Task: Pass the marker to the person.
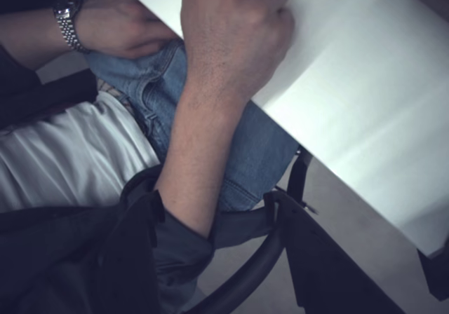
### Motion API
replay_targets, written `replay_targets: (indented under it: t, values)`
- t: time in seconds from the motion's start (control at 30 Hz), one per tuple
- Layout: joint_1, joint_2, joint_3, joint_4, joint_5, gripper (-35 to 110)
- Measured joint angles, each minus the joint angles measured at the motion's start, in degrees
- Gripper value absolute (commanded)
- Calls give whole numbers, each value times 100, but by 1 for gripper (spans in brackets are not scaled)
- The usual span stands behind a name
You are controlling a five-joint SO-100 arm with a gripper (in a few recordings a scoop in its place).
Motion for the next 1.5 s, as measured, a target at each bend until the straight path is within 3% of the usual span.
replay_targets:
  t: [1.5]
  values:
    - [88,62,105,35,35,31]
